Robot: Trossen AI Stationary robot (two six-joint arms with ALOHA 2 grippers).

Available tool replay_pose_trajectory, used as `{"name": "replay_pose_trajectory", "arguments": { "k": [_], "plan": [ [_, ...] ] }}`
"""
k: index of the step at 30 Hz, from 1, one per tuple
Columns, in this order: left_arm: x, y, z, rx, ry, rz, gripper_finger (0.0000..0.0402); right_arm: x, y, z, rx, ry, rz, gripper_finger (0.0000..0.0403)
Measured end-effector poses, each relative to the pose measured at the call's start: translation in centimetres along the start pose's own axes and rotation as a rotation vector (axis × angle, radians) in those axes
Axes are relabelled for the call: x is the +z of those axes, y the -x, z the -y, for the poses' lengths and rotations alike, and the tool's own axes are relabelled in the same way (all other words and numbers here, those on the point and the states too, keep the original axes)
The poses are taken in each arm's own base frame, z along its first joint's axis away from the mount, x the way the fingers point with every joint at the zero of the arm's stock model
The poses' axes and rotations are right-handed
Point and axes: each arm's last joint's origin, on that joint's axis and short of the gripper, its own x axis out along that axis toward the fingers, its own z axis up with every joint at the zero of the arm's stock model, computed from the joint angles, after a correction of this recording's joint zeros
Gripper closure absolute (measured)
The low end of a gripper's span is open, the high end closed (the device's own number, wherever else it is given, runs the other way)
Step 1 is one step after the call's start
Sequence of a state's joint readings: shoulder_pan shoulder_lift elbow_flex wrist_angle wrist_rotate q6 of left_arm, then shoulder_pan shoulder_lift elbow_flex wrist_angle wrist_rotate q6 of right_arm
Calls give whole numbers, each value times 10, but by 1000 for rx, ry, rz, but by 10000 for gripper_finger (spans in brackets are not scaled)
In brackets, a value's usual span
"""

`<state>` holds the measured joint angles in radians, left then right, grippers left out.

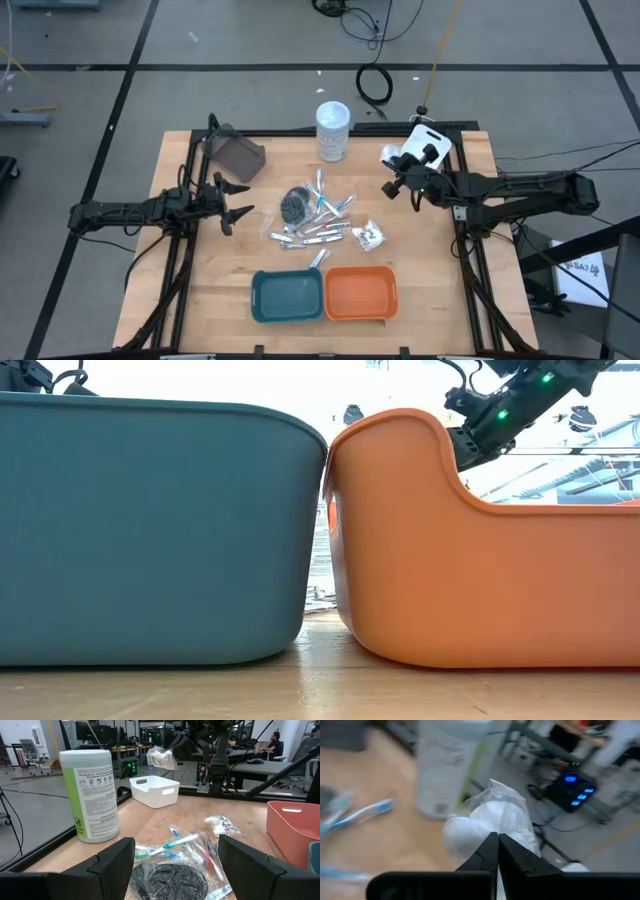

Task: Pick & Place Travel size toiletries
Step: Put the white cotton pack into the white bin

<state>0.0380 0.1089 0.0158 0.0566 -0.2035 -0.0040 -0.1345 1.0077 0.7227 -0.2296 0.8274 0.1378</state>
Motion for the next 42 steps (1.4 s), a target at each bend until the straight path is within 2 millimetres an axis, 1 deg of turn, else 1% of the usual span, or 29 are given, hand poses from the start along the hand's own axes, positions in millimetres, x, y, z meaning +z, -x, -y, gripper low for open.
{"name": "replay_pose_trajectory", "arguments": {
  "k": [2, 5, 10, 14, 18, 24, 29, 34, 42],
  "plan": [
    [0, 0, 0, 0, 0, -1, 121, 1, -2, 6, -75, -17, 3, 403],
    [0, 0, 0, 0, 0, -1, 121, 3, -8, 18, -135, -45, -1, 403],
    [0, 0, 0, 0, 0, 0, 121, 2, -22, 44, -249, -71, -49, 403],
    [0, 0, 0, 0, 0, -1, 121, -8, -34, 61, -208, -127, -157, 403],
    [0, 0, 0, 0, 0, 0, 121, -21, -45, 73, -209, -169, -265, 403],
    [0, 0, 0, 0, 0, 0, 121, -51, -56, 77, -252, -180, -328, 403],
    [0, 0, 0, 0, 0, 0, 121, -72, -61, 75, -178, -214, -343, 403],
    [0, 0, 0, 0, 0, 0, 121, -82, -62, 73, -155, -221, -343, 403],
    [0, 0, 0, 0, 0, -1, 121, -83, -62, 72, -157, -219, -347, 402]
  ]
}}
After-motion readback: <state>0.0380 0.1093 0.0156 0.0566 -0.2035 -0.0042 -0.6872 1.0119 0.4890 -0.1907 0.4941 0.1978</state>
